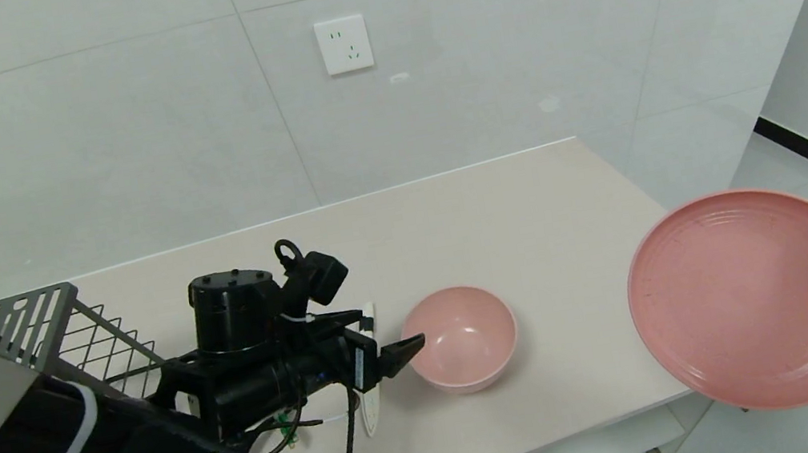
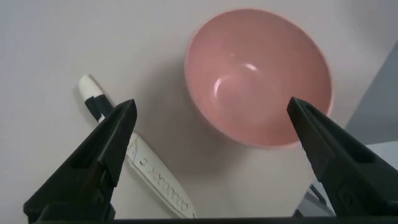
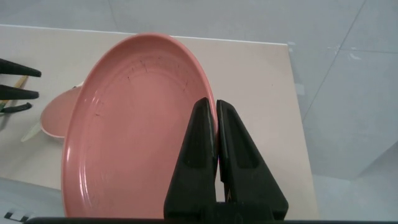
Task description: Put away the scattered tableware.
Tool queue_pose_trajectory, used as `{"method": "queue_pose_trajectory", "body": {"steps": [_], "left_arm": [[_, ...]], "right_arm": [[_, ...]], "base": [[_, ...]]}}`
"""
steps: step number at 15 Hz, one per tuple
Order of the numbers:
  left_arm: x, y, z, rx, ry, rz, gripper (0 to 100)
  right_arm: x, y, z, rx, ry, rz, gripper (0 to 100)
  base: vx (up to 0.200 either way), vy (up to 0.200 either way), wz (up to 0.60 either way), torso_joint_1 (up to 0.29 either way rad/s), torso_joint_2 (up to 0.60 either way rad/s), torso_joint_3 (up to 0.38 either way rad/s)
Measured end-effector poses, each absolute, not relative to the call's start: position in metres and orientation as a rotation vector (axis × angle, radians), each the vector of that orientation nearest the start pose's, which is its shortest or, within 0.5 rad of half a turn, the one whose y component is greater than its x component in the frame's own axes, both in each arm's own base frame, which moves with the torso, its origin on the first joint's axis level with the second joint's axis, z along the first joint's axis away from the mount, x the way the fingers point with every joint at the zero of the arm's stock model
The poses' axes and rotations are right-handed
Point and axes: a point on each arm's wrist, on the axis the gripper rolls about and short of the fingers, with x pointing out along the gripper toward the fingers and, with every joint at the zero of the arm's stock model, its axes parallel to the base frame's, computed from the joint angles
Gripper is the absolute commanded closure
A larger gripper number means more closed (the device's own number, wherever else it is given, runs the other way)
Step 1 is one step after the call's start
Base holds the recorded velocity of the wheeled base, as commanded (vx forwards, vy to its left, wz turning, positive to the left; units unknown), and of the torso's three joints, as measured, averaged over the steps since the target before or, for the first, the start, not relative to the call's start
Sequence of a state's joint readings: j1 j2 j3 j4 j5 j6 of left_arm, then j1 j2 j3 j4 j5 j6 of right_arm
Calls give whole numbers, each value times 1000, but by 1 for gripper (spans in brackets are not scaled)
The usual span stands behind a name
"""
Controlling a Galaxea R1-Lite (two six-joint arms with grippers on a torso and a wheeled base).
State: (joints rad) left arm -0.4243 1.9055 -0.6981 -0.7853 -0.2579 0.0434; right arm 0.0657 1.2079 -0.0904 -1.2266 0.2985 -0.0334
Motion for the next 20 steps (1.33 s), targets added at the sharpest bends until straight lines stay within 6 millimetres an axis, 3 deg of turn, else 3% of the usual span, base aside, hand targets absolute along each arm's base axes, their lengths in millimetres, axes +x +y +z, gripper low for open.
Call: {"method": "queue_pose_trajectory", "body": {"steps": [6,11,18,19,20], "left_arm": [[327,-162,85,35,433,-675,0],[324,-180,71,-16,492,-626,0],[318,-183,55,-13,542,-622,0],[317,-184,52,-20,553,-625,100],[316,-185,50,-28,566,-629,100]], "right_arm": [[138,16,165,-44,-105,362,100],[138,16,164,-43,-99,363,100],[138,16,164,-43,-97,364,100],[138,16,164,-43,-97,364,100],[138,16,164,-43,-97,364,100]], "base": [[0,0,0,0,0,0],[0,0,0,0,0,0],[0,0,0,0,0,0],[0,0,0,0,0,0],[0,0,0,0,0,0]]}}
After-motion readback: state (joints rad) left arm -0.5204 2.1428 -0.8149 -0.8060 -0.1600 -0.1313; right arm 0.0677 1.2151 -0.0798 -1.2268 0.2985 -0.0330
